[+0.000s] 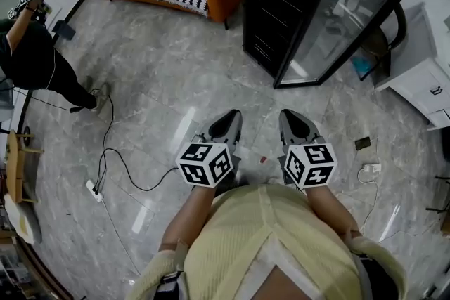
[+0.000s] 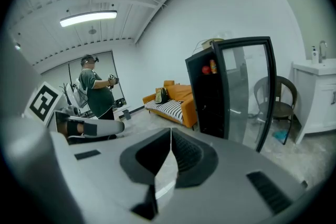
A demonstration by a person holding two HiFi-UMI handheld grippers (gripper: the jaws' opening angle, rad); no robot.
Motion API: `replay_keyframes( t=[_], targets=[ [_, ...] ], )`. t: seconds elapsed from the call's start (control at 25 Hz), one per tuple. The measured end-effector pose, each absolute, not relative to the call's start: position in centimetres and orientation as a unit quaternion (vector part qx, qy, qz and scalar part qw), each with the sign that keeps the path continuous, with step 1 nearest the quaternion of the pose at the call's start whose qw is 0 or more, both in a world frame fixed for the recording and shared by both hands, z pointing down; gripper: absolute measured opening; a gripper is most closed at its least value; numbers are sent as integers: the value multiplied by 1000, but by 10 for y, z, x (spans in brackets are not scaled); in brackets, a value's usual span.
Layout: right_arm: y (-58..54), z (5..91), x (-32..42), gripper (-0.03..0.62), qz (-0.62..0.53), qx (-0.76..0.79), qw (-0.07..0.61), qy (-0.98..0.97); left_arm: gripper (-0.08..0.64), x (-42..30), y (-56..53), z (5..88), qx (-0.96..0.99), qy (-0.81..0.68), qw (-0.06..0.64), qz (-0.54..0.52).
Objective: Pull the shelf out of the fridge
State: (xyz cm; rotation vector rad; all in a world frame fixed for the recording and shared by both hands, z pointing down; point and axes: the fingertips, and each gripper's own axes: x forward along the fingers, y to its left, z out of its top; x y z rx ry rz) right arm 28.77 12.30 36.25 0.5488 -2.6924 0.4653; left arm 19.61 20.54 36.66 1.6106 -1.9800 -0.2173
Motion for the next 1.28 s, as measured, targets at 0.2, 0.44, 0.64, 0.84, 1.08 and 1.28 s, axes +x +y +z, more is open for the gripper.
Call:
replay_keyframes(
  t=[0.2, 0.44, 0.64, 0.84, 1.08, 1.28],
  targets=[
    [131, 367, 261, 31, 167, 204, 190, -946, 42, 168, 210, 372, 607, -730, 301, -84],
    [142, 372, 227, 31, 172, 221, 196, -940, 41, 136, 217, 375, 624, -714, 306, -84],
    [155, 376, 188, 31, 152, 228, 199, -941, 42, 105, 226, 372, 636, -706, 304, -75],
    [175, 380, 155, 31, 158, 228, 199, -940, 42, 77, 239, 374, 648, -696, 303, -66],
    [173, 384, 149, 31, 159, 237, 207, -936, 42, 63, 240, 385, 645, -693, 314, -70],
    [156, 384, 134, 31, 163, 234, 201, -937, 43, 51, 226, 388, 638, -699, 315, -70]
  ],
)
